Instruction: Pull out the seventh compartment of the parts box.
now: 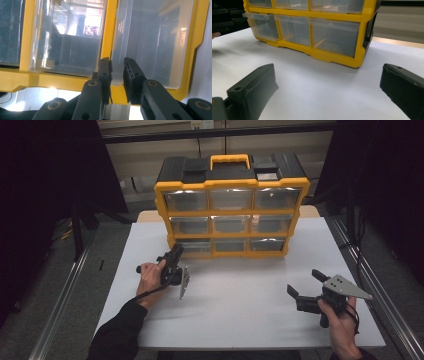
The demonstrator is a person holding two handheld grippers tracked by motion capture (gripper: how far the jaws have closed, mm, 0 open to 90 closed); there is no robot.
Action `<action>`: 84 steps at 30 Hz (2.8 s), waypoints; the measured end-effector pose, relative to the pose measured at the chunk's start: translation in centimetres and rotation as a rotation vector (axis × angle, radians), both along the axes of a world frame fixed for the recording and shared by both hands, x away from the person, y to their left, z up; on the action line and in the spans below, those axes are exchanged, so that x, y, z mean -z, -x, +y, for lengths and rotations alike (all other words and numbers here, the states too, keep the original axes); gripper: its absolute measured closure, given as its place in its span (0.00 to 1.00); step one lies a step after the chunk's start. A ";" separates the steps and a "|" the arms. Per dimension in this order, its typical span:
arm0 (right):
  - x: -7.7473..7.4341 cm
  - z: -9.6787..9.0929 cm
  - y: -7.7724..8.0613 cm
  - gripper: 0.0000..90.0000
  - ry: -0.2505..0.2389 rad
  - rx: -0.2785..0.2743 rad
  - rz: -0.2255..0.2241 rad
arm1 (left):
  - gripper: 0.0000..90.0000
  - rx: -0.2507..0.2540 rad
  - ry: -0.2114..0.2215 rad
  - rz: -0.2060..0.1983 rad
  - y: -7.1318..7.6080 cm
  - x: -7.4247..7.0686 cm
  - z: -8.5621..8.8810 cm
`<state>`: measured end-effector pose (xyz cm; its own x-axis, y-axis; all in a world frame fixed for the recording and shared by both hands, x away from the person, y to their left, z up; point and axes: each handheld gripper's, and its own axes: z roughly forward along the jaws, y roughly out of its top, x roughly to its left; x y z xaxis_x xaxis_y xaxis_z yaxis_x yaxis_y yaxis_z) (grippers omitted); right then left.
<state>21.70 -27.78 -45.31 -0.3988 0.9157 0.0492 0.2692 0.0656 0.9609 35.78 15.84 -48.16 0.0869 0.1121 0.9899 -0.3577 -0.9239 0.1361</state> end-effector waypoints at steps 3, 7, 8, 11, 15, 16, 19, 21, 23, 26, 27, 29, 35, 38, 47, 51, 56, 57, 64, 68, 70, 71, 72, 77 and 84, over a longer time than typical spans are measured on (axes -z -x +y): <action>0.0 0.0 0.0 0.00 0.002 0.001 -0.004 | 0.86 0.008 -0.002 0.018 0.1 0.1 0.1; 0.0 0.0 0.0 0.00 0.005 0.000 -0.003 | 0.86 0.020 0.006 0.003 0.2 0.2 0.0; 0.0 0.0 0.0 0.00 0.005 0.000 -0.003 | 0.86 0.020 0.006 0.003 0.2 0.2 0.0; 0.0 0.0 0.0 0.00 0.004 0.000 -0.005 | 0.86 0.003 -0.025 0.001 0.4 0.0 0.0; 0.0 0.0 0.0 0.00 0.004 0.000 -0.004 | 0.86 0.022 0.006 0.005 0.4 0.2 0.0; 0.0 0.0 0.0 0.00 0.004 0.000 -0.004 | 0.87 0.026 0.010 0.007 0.4 0.2 0.0; 0.0 0.0 0.0 0.00 0.005 0.000 -0.005 | 0.87 0.008 -0.014 -0.005 0.6 0.2 0.1; 0.0 0.0 0.0 0.00 0.006 0.000 -0.006 | 0.87 0.019 0.022 0.000 0.5 0.4 0.0; 0.0 0.0 0.0 0.00 0.005 0.004 -0.010 | 0.87 0.029 0.032 0.007 0.7 0.5 0.0; 0.0 0.0 0.0 0.00 0.005 0.003 -0.011 | 0.87 0.009 -0.030 0.009 1.0 0.1 0.2; 0.0 0.0 0.0 0.00 0.005 0.004 -0.010 | 0.87 0.027 -0.002 0.004 0.9 0.2 0.2; 0.0 0.0 0.0 0.00 0.006 0.002 -0.008 | 0.87 0.004 -0.027 0.007 1.2 0.0 0.2; 0.0 0.0 0.0 0.00 0.008 0.000 -0.008 | 0.87 0.028 0.012 0.018 1.3 0.3 0.2; 0.0 0.0 0.0 0.00 0.008 0.001 -0.009 | 0.87 0.021 -0.029 -0.002 1.5 0.0 0.3; 0.0 0.0 0.0 0.00 0.009 -0.002 -0.006 | 0.87 0.018 -0.016 0.008 1.8 -0.1 0.3; 0.0 0.1 0.0 0.00 0.009 -0.002 -0.007 | 0.86 0.022 -0.003 0.009 1.9 -0.1 0.4; 0.0 0.1 0.1 0.00 0.008 -0.001 -0.006 | 0.87 0.015 -0.037 0.011 2.2 -0.3 0.5; 0.0 0.1 0.0 0.00 0.010 -0.002 -0.008 | 0.87 0.025 -0.016 0.023 2.2 -0.1 0.5; 0.0 0.1 0.0 0.00 0.009 -0.004 -0.005 | 0.86 0.017 -0.016 0.030 2.4 -0.2 0.4; 0.0 0.1 0.0 0.00 0.012 -0.004 -0.008 | 0.86 0.011 -0.011 0.015 2.6 -0.2 0.5; 0.0 0.1 0.0 0.00 0.011 -0.004 -0.005 | 0.86 0.020 -0.046 0.012 2.8 -0.4 0.5; 0.0 0.1 0.0 0.00 0.010 -0.004 -0.005 | 0.86 0.039 0.010 0.026 2.7 -0.1 0.6; 0.0 0.1 0.0 0.00 0.010 -0.005 -0.005 | 0.86 0.013 -0.022 0.025 2.9 -0.4 0.6; 0.0 0.1 0.0 0.00 0.012 -0.005 -0.008 | 0.86 0.015 -0.016 0.024 3.1 -0.4 0.6; 0.0 0.1 0.0 0.00 0.009 -0.005 -0.004 | 0.86 0.026 -0.005 0.026 3.3 -0.4 0.8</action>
<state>21.68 -27.66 -45.30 -0.4032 0.9143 0.0396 0.2648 0.0752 0.9614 32.49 16.61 -47.71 0.1152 0.1046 0.9878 -0.3784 -0.9148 0.1410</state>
